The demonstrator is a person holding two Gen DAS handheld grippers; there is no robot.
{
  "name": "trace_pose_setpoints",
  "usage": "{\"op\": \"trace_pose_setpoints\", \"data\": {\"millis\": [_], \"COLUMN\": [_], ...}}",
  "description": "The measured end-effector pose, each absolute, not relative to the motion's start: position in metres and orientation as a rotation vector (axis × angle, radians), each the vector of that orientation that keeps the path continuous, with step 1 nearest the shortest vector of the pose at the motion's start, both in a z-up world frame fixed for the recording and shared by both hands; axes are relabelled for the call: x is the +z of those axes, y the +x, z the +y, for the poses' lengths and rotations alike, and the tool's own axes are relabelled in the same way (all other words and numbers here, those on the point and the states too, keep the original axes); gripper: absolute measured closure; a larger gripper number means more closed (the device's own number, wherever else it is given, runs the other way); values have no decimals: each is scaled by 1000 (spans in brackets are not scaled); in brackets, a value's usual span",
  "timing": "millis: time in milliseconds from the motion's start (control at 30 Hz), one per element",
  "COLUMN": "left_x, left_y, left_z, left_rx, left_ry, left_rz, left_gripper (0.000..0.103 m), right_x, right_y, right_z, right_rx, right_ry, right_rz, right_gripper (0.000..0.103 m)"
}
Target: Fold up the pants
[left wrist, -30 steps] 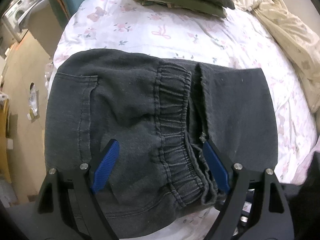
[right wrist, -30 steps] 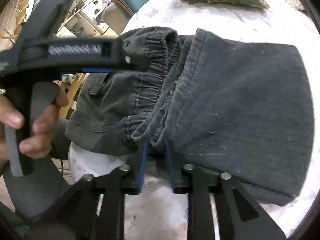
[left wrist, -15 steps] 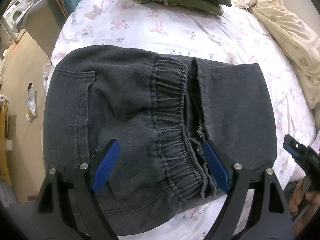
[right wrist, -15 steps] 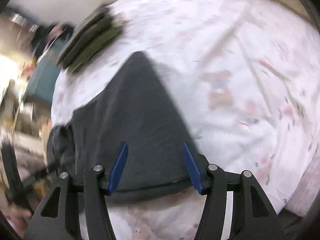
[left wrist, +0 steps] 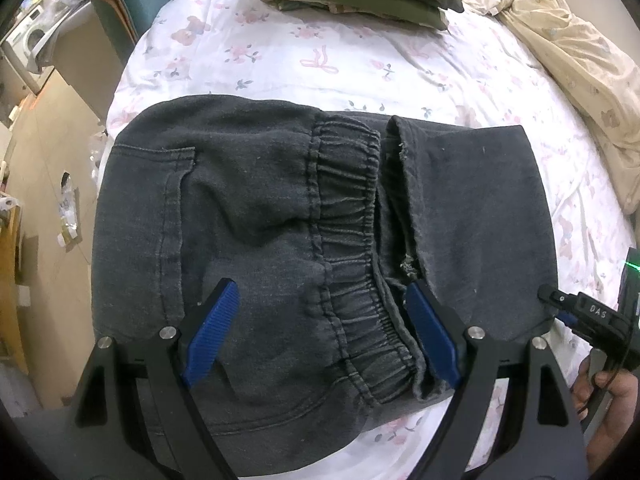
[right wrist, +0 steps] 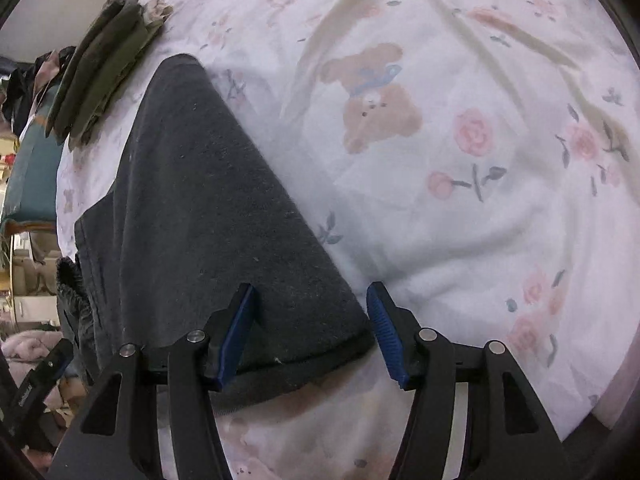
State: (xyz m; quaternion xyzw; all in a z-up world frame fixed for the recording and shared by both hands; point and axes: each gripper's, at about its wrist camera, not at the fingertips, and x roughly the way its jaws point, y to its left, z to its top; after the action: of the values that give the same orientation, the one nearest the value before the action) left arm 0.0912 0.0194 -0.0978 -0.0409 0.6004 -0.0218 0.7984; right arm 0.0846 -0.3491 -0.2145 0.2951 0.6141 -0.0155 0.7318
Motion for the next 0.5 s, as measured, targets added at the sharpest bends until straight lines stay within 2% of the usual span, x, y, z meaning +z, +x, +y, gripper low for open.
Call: {"op": "trace_pose_setpoints", "data": {"millis": [33,67,133,233,500], "left_x": [-97,-97,-96,-89,-36], "left_y": [91,91,92,96,124], "left_z": [19,20,18,16,-18], "left_rx": [-48,-42,-43,-53,-109], "left_ry": [-88,-86,-79,-72,-36], "left_rz": [1286,1284,1293,1302,1266], "left_gripper": [20,20,20,20,20], "right_x": [-211,-208,-193,-163,-91], "right_y": [87,89,87,81,62], "right_z": [-343,-338,-331,-321,-295], "right_rx": [-14,-11,4,49,228], "right_ry": [589,563,513,455,333], "right_rz": [1350,1342,1294,1197,936], "right_gripper": [59,73,82,86,89]}}
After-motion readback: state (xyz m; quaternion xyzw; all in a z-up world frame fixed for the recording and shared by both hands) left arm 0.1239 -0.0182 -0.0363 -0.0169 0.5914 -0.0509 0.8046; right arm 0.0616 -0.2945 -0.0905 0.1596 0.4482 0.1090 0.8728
